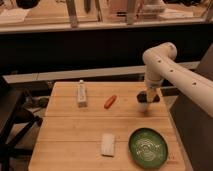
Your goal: Place the eraser in the ceramic cup
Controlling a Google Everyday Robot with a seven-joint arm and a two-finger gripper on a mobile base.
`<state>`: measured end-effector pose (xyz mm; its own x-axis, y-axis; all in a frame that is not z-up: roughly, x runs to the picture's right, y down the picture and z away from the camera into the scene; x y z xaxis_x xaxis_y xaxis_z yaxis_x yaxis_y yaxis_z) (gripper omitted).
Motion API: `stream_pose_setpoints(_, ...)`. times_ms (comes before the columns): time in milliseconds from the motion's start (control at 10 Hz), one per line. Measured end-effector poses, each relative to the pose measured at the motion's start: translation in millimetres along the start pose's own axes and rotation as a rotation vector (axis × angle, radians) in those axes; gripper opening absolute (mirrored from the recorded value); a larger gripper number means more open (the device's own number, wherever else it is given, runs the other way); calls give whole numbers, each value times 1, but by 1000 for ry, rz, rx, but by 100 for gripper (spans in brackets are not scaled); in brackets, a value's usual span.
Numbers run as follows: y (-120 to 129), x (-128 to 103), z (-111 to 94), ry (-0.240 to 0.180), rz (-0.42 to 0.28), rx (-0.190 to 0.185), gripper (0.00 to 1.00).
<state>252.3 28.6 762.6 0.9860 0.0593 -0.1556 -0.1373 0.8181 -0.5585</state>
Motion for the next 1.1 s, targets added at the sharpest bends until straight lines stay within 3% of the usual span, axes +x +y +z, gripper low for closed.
stream_pose_setpoints(400, -7, 0, 9, -8, 2, 9, 80)
stream_pose_setpoints(700, -9, 0, 0, -24, 21, 25, 80)
stream_pose_setpoints(1100, -6, 4, 4, -24, 7, 10, 80)
